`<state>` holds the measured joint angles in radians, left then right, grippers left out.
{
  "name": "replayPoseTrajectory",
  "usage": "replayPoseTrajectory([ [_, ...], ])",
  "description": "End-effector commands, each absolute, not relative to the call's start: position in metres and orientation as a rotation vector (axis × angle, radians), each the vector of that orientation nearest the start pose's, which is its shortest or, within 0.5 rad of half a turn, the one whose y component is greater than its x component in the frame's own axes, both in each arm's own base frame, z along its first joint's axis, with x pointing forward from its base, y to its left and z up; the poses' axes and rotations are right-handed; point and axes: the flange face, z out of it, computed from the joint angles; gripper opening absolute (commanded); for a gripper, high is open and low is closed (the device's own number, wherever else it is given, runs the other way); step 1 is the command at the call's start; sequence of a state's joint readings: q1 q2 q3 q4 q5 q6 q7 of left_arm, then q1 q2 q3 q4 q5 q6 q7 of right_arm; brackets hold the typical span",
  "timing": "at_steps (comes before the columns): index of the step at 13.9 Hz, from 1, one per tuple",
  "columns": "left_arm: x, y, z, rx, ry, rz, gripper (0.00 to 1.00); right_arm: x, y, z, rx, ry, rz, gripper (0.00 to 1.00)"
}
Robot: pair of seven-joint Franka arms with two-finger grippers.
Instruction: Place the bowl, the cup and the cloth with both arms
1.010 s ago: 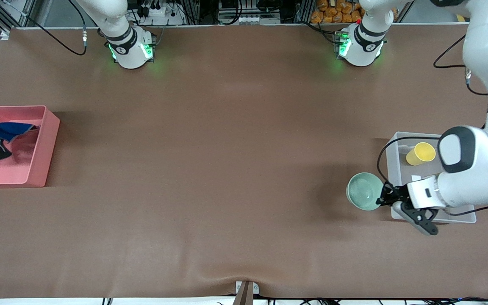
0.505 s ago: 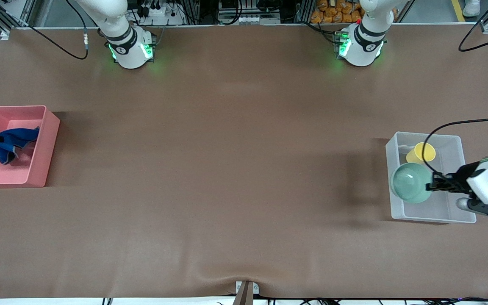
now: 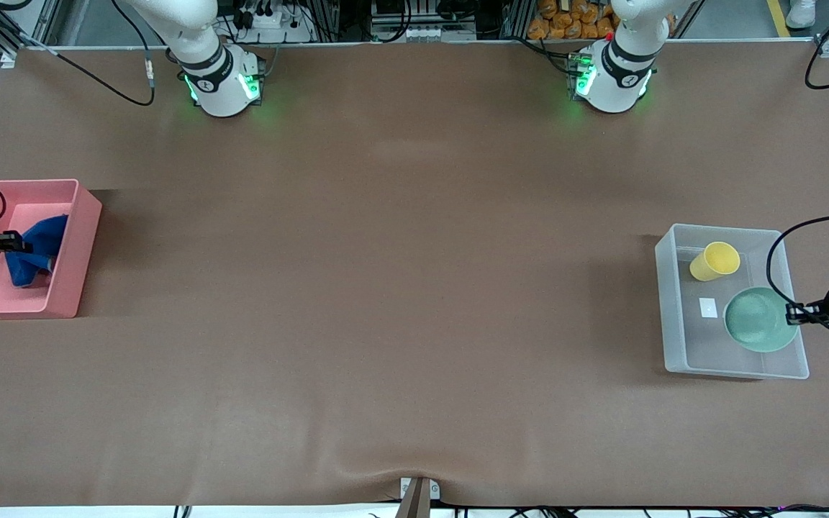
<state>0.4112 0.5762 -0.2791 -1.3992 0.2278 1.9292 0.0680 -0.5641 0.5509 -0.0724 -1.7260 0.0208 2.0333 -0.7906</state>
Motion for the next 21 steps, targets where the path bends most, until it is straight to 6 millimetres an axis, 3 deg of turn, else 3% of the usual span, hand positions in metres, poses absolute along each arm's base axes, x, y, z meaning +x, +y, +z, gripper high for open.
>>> replayPoseTrajectory([
  [1,0.703,0.156,0.354,-3.059,-0.105,-0.021,0.0,0.525,-0.377,0.245,-2.973,-0.246,0.276,0.0],
  [2,0.705,0.156,0.347,-3.064,-0.113,-0.049,0.0,0.526,-0.376,0.245,-2.97,-0.271,0.274,0.62],
  [3,0.707,0.155,0.34,-3.065,-0.116,-0.063,0.0,0.526,-0.379,0.249,-2.97,-0.271,0.261,1.0],
  [7,0.704,0.168,0.3,-3.075,-0.128,-0.079,0.0,0.544,-0.382,0.281,-3.01,-0.291,0.191,1.0],
  [11,0.689,0.168,0.261,-3.092,-0.143,-0.035,0.0,0.541,-0.377,0.357,-3.033,-0.307,0.154,1.0],
  [13,0.681,0.163,0.243,-3.099,-0.151,-0.049,0.0,0.546,-0.358,0.392,-3.044,-0.313,0.127,1.0],
  [14,0.679,0.161,0.238,-3.1,-0.146,-0.059,0.06,0.55,-0.344,0.398,-3.048,-0.262,0.138,1.0],
  [15,0.678,0.162,0.241,-3.098,-0.147,-0.063,0.32,0.551,-0.335,0.403,-3.039,-0.185,0.161,1.0],
  [16,0.677,0.163,0.244,-3.096,-0.149,-0.068,0.7,0.556,-0.319,0.412,-3.039,-0.148,0.169,1.0],
  [17,0.675,0.167,0.249,-3.093,-0.155,-0.071,0.96,0.559,-0.305,0.422,-3.045,-0.111,0.167,1.0],
  [18,0.675,0.166,0.256,-3.09,-0.142,-0.08,1.0,0.563,-0.289,0.432,-3.048,-0.061,0.175,1.0],
  [21,0.671,0.156,0.309,-3.076,-0.145,-0.046,1.0,0.574,-0.228,0.464,-3.074,0.054,0.138,1.0],
])
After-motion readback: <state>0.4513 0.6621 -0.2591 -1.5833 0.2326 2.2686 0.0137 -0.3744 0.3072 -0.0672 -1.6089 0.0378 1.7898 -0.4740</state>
